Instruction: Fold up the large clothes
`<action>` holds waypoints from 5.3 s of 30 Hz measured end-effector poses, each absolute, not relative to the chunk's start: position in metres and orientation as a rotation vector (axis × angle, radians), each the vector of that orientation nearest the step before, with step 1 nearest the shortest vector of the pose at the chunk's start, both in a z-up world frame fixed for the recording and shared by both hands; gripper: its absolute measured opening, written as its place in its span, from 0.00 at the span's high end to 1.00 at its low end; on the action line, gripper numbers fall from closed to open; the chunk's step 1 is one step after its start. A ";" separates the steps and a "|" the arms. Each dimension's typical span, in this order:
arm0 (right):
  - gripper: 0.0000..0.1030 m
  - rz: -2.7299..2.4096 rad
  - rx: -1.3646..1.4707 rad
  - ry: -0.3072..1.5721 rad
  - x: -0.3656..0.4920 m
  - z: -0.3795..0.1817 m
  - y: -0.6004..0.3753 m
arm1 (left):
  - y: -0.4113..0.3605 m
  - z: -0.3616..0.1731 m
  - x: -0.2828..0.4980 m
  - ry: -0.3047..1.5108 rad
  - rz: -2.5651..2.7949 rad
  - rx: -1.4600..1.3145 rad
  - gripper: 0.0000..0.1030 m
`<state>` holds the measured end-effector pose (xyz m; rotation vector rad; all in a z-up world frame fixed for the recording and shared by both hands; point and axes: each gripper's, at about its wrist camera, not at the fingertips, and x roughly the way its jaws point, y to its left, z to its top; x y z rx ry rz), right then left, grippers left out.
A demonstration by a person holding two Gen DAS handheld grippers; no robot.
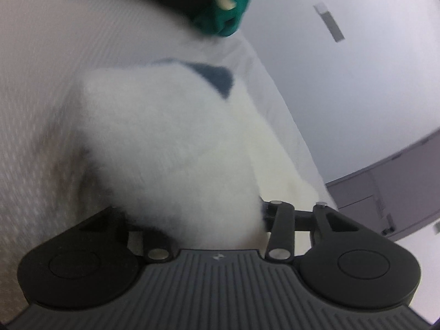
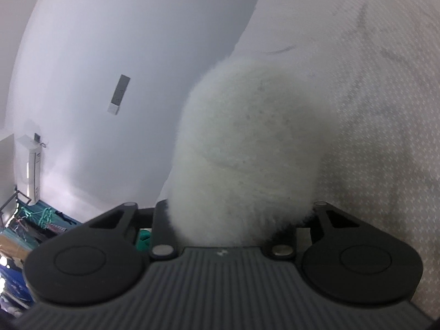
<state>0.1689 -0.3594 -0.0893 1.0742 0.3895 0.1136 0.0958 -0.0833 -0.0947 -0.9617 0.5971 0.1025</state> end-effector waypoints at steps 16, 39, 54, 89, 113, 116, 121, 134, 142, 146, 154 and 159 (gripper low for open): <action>0.61 0.121 0.961 0.312 0.102 -0.020 -0.408 | -0.123 -0.039 0.056 0.579 -0.048 -0.851 0.57; 0.61 0.055 0.900 0.025 0.045 0.130 -0.594 | -0.337 0.132 0.113 0.502 -0.404 -0.693 0.58; 0.61 -0.278 0.994 -0.054 -0.003 0.053 -0.741 | -0.560 0.045 0.194 0.700 -0.677 -0.620 0.58; 0.41 -0.372 1.348 0.070 -0.048 -0.136 -0.761 | -0.510 -0.144 0.170 0.923 -0.784 -0.600 0.46; 0.25 -0.425 0.860 0.173 -0.156 0.060 -0.671 | -0.443 0.089 0.041 0.647 -0.823 -0.225 0.41; 0.25 -0.420 0.745 0.151 -0.168 0.098 -0.647 | -0.446 0.122 0.016 0.590 -0.830 -0.154 0.41; 0.25 -0.409 0.585 0.149 -0.186 0.145 -0.605 | -0.445 0.166 -0.028 0.515 -0.854 -0.057 0.41; 0.25 -0.369 0.357 0.235 -0.222 0.162 -0.524 | -0.421 0.181 -0.093 0.472 -0.836 0.033 0.41; 0.25 -0.359 0.310 0.275 -0.224 0.145 -0.501 | -0.419 0.165 -0.100 0.463 -0.820 0.044 0.40; 0.25 -0.365 0.292 0.293 -0.220 0.135 -0.494 | -0.420 0.153 -0.099 0.463 -0.824 0.061 0.40; 0.25 -0.384 0.303 0.343 -0.213 0.113 -0.488 | -0.416 0.135 -0.102 0.468 -0.800 0.082 0.39; 0.25 -0.399 0.314 0.373 -0.208 0.099 -0.488 | -0.414 0.126 -0.102 0.475 -0.798 0.089 0.36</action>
